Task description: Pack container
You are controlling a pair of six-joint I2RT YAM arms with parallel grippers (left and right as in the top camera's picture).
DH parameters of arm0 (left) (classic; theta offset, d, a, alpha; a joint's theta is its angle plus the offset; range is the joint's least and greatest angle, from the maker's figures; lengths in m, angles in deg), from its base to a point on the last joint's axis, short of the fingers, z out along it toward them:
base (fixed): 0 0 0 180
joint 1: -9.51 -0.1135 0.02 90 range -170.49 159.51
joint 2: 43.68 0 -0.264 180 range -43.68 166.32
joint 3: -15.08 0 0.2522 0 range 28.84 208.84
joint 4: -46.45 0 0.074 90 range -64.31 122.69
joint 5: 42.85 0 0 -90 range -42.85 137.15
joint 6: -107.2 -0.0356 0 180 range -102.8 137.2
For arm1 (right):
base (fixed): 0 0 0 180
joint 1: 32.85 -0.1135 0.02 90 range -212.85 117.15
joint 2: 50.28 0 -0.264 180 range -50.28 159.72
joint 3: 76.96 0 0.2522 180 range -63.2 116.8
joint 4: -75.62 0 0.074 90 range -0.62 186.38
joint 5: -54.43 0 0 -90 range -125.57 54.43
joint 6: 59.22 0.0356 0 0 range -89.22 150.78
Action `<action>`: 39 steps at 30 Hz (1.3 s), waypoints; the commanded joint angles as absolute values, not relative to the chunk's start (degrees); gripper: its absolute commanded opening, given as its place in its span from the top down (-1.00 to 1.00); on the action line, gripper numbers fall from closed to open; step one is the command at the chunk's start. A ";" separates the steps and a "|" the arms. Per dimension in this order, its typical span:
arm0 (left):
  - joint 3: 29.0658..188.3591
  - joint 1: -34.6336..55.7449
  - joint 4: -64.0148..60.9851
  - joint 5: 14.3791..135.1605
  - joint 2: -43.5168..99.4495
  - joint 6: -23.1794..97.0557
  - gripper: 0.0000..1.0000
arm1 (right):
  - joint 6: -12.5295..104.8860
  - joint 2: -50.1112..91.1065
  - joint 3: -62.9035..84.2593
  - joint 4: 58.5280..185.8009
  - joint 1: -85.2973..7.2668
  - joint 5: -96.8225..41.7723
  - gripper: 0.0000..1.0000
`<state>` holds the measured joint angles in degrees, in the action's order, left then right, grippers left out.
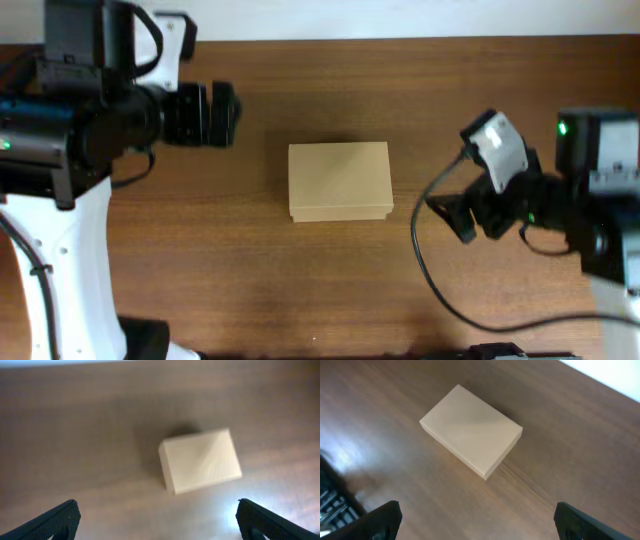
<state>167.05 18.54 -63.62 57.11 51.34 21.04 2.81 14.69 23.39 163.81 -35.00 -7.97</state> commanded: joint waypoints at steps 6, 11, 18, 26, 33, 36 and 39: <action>142.37 18.41 -54.49 56.30 32.15 21.52 -0.99 | 1.20 4.62 12.74 160.08 -33.58 -4.08 -0.98; 128.03 18.39 -49.61 56.32 19.08 23.42 -0.99 | 1.17 4.68 12.72 160.05 -33.58 -4.28 -0.98; 111.88 18.39 -46.66 56.32 1.81 24.51 -0.99 | 1.17 7.13 12.72 160.05 -33.58 -4.28 -0.98; 95.23 18.39 -38.81 56.74 -16.11 24.51 -0.99 | 1.17 12.51 12.72 160.05 -33.58 -4.28 -0.98; 87.18 18.39 -35.47 56.72 -23.63 24.43 -0.99 | 1.17 18.67 12.72 160.05 -33.58 -4.30 -0.98; 86.92 18.39 -36.32 54.16 -23.52 24.40 -0.99 | 1.17 21.67 12.72 160.05 -33.58 -4.30 -0.98; 86.81 18.39 -35.82 51.32 -23.52 23.64 -0.99 | 1.17 24.62 12.72 160.03 -33.58 -4.30 -0.98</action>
